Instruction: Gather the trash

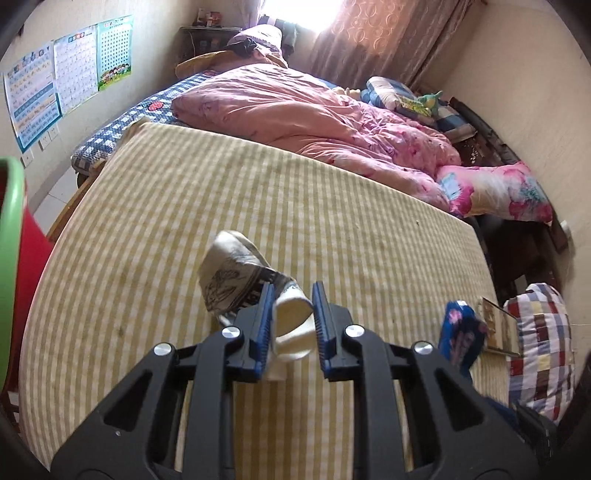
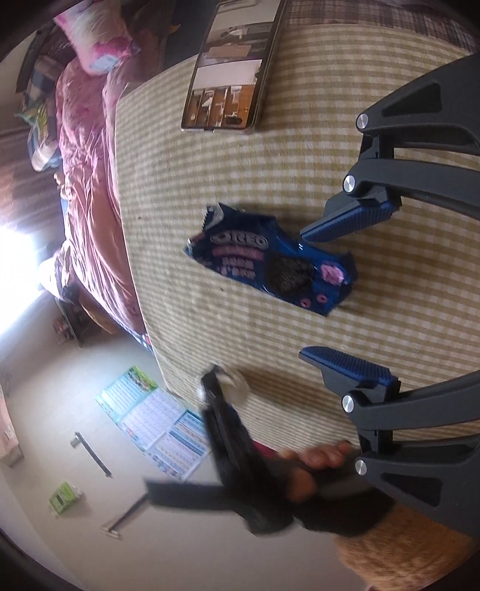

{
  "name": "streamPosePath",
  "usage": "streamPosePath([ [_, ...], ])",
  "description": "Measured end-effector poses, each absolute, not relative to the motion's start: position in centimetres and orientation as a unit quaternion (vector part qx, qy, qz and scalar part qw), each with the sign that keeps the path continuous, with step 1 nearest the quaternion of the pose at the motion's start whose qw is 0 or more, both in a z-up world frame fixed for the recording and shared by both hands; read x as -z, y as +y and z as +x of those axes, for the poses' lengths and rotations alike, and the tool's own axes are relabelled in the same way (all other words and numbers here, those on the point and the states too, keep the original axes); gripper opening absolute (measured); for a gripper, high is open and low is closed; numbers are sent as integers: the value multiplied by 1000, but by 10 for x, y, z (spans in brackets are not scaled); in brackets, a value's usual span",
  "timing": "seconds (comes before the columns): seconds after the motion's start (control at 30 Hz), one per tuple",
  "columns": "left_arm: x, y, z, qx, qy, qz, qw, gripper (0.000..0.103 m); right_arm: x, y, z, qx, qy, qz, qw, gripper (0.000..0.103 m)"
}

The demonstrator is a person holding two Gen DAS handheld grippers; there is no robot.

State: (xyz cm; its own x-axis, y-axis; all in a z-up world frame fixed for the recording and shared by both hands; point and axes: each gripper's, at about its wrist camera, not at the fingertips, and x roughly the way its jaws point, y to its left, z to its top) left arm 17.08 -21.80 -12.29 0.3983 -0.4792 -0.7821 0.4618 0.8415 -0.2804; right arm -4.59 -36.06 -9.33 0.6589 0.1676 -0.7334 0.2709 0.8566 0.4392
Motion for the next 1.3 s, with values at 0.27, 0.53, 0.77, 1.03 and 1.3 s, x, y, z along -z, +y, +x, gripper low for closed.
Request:
streamPosePath([
  [0.27, 114, -172, 129, 283, 472, -21, 835, 20, 112, -369, -25, 58, 435, 281, 854, 65],
  [0.53, 113, -140, 103, 261, 477, -23, 839, 20, 111, -342, -9, 22, 441, 250, 862, 24],
  [0.77, 122, -130, 98, 259, 489, -28, 833, 21, 102, -321, -4, -17, 434, 245, 867, 22],
  [1.03, 127, -127, 98, 262, 492, -34, 830, 33, 99, -310, -4, -21, 430, 251, 867, 22],
  [1.3, 126, -127, 95, 267, 491, -35, 829, 48, 93, -305, -7, -25, 424, 253, 869, 22],
])
